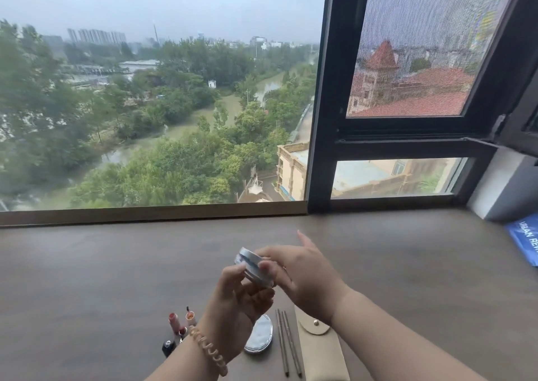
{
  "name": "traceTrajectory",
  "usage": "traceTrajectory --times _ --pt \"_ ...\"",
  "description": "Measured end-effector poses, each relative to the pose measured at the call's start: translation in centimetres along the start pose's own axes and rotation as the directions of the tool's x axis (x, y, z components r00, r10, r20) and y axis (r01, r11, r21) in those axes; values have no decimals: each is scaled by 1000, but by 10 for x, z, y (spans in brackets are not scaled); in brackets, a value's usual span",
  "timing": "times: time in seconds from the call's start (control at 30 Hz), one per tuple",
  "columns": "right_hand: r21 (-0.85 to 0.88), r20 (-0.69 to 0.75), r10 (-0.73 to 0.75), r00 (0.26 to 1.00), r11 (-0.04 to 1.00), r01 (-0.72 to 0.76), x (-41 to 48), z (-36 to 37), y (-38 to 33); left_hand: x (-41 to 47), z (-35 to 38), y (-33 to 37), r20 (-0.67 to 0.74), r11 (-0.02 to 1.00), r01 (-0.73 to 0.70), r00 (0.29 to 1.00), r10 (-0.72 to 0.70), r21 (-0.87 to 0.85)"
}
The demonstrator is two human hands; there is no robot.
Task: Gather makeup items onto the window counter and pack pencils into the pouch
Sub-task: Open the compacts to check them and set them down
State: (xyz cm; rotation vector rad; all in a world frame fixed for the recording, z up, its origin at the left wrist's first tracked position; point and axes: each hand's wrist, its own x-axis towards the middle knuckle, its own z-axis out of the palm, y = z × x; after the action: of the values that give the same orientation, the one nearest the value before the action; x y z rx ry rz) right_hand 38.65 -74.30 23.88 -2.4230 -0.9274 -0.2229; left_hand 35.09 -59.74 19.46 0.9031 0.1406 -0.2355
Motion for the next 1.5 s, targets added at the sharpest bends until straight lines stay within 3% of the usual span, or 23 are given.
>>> traceTrajectory --times 0.13,0.23,0.37,0.47,0.53,0.6,0.7,0.8,0.97,1.2,1.33,1.5 --pt "181 -165 186 969 971 -155 11 11 0 -4 -9 7 40 998 39 999 -37 -56" --pt "395 -73 222 972 902 -176 14 17 -3 -6 -16 12 64 997 33 998 -29 -65" --pt "493 -18 220 975 851 -183 15 29 -3 -10 -27 16 94 999 48 995 -45 -26" --pt "475 -48 263 964 855 -210 17 36 -3 -12 -39 18 66 991 124 990 -127 42" --pt "375 -100 258 961 904 -204 18 41 0 -13 -42 20 32 983 167 985 -170 79" --pt "280 -146 241 960 940 -194 20 44 2 -14 -43 21 -18 978 177 984 -176 113" --pt "283 -137 268 954 933 -221 23 52 5 -14 -47 19 -115 980 158 983 -144 119" --pt "471 -105 378 920 833 -290 28 61 8 -17 -57 15 -175 978 166 974 -142 129" --pt "741 10 555 832 554 -379 34 78 10 -27 -73 -1 -225 965 189 963 -146 181" --pt "761 124 547 828 483 -433 32 112 10 -29 -95 -20 -353 960 235 920 -168 155" --pt "731 190 501 844 501 -463 29 129 15 -29 -107 -30 -402 955 257 898 -178 150" --pt "579 208 593 778 566 -586 14 152 35 -25 -130 -53 -543 932 337 812 -214 137"
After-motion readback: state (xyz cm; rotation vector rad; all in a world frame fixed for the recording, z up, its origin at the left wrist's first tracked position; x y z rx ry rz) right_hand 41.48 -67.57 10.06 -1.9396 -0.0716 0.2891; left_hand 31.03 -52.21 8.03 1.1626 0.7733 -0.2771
